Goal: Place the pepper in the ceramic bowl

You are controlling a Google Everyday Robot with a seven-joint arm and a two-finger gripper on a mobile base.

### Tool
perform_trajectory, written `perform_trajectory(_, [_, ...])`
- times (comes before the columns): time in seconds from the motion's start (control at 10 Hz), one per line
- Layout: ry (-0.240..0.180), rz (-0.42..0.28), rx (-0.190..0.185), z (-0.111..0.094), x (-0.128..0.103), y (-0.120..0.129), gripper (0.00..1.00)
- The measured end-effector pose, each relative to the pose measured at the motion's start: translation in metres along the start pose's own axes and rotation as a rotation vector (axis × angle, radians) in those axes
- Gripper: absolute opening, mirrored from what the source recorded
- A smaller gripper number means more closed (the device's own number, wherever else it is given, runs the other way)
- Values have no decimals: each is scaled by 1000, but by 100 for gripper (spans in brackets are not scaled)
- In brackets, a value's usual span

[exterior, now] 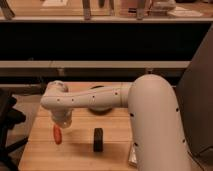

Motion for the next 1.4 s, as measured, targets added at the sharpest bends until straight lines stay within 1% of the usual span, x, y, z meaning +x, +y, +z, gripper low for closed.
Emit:
perform_trajectory(0.1, [1,6,1,-7,6,5,60])
perform_trajectory(0.2, [-3,-5,-6,-11,9,10,68])
perform_trajectory(0.3, [-8,-34,-11,-11,9,5,77])
perform_trajectory(0.4, [-20,-57,-12,-4,11,-4,80])
perform_trajectory(0.5, [-24,-73,-12,3,14,-11,80])
perform_trajectory(0.6, [-38,-95,-12,17,18,-18,80])
perform_trajectory(0.8, [-80,-126,-4,47,23,-28,80])
perform_trajectory(0.9, [-96,-139,1,55,24,-33,80])
perform_trajectory(1.1, [-149,-158,6,76,22,-40,80])
perform_trajectory(1.3, [-197,-156,0,89,17,-46,80])
perform_trajectory(1.4, [-199,-155,0,90,16,-45,80])
